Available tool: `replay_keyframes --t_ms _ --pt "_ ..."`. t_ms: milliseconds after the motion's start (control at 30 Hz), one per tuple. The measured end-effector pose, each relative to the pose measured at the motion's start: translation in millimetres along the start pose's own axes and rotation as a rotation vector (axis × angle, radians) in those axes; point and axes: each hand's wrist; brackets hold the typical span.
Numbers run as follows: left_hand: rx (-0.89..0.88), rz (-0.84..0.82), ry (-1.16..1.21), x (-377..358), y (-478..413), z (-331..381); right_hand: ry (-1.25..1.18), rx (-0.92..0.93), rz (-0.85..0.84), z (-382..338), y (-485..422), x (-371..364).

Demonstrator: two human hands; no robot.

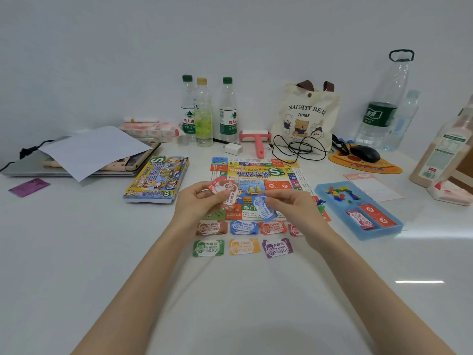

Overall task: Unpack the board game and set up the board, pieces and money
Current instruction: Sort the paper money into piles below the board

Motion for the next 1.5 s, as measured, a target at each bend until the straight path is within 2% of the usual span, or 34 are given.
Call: replay_keyframes --t_ms 300,400,567,867,933,1067,1167,1333,1500 --pt "0.008 0.052 0.043 13.3 -6.8 0.4 0.335 -0.028 -0.256 -7.3 -20.5 -16.3" --pt "0.007 0.058 0.048 16.8 -8.5 -0.1 0.419 -0.036 -0.292 -8.3 -24.8 -23.4" --pt "0.002 0.053 0.051 17.2 -9.4 -0.3 0.483 -0.051 -0.294 -2.2 -28.0 -28.8" --pt "-0.018 0.042 0.018 13.9 -7.6 0.2 0.677 -0.013 -0.175 8.6 -23.3 -35.4" --pt "-0.013 0.038 0.013 12.6 -6.4 0.1 0.630 0.026 -0.113 8.3 -23.3 -36.0" --pt "0.002 0.012 -0.001 8.2 -2.0 -0.3 0.280 0.100 -0.030 -2.8 -24.4 -37.6" --pt "0.010 -0.037 0.025 3.9 1.4 -0.2 0.119 0.113 0.005 -10.5 -23.5 -38.8" --pt "0.045 -0.138 0.022 -0.8 3.2 0.0 0.027 0.093 0.027 -6.0 -23.9 -35.3" --pt "0.056 -0.100 0.037 1.5 0.1 -2.6 0.033 0.105 -0.015 -1.9 -23.8 -31.2"
Point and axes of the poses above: each hand's wrist, its own y-axis away from the middle knuckle, its own x-axis out of the back of the hand, z = x × y, and after that the axes turned 8 degrees about -z, right-handed
